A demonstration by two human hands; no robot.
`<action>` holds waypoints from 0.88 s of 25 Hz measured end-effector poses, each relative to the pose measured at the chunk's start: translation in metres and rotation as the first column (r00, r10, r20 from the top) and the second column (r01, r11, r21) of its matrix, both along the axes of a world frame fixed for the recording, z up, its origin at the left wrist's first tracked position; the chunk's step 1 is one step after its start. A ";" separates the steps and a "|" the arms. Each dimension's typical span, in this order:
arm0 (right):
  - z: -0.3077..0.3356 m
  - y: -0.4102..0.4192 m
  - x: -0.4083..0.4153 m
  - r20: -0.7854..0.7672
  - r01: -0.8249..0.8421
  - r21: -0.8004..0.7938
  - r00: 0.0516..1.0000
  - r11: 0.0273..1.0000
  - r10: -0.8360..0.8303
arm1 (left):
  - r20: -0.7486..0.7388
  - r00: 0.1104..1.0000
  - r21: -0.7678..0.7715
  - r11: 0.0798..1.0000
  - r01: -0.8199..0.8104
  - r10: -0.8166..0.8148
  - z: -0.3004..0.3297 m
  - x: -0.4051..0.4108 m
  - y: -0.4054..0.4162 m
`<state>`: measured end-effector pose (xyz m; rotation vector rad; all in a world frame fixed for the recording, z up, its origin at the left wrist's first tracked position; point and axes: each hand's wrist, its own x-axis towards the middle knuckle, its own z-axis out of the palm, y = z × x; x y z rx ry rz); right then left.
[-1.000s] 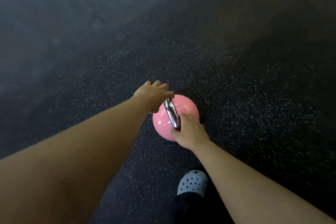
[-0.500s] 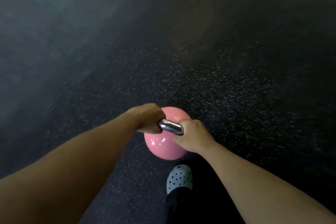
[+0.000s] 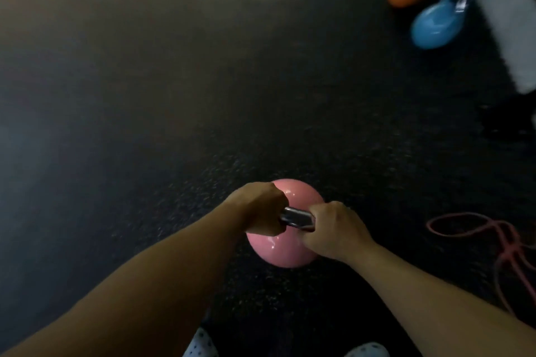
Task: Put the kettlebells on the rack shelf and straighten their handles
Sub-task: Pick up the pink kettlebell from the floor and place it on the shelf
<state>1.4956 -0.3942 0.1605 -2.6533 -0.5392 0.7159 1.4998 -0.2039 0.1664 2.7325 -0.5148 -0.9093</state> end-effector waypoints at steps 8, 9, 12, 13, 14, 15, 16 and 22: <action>0.111 -0.301 0.020 0.217 0.397 0.011 0.895 0.918 -0.389 | 0.122 0.899 -0.036 0.903 0.428 -0.421 0.114 0.102 -0.320; 0.125 -0.338 0.014 0.261 0.453 -0.006 0.861 0.891 -0.436 | 0.160 0.870 -0.033 0.879 0.476 -0.466 0.129 0.105 -0.361; 0.161 -0.436 -0.008 0.408 0.579 -0.010 0.747 0.815 -0.525 | 0.294 0.780 -0.052 0.806 0.590 -0.553 0.166 0.106 -0.470; 0.168 -0.465 -0.015 0.455 0.602 -0.016 0.715 0.798 -0.530 | 0.332 0.750 -0.055 0.782 0.620 -0.572 0.173 0.105 -0.503; 0.174 -0.492 -0.023 0.483 0.623 -0.034 0.695 0.782 -0.532 | 0.361 0.726 -0.060 0.762 0.645 -0.586 0.177 0.104 -0.532; 0.177 -0.512 -0.029 0.498 0.638 -0.053 0.684 0.768 -0.534 | 0.389 0.703 -0.068 0.743 0.666 -0.595 0.178 0.101 -0.555; 0.179 -0.530 -0.036 0.501 0.650 -0.062 0.676 0.757 -0.540 | 0.419 0.676 -0.075 0.719 0.691 -0.606 0.178 0.098 -0.575; 0.177 -0.641 -0.053 0.595 0.757 -0.015 0.531 0.653 -0.603 | 0.488 0.573 -0.152 0.582 0.798 -0.658 0.168 0.102 -0.709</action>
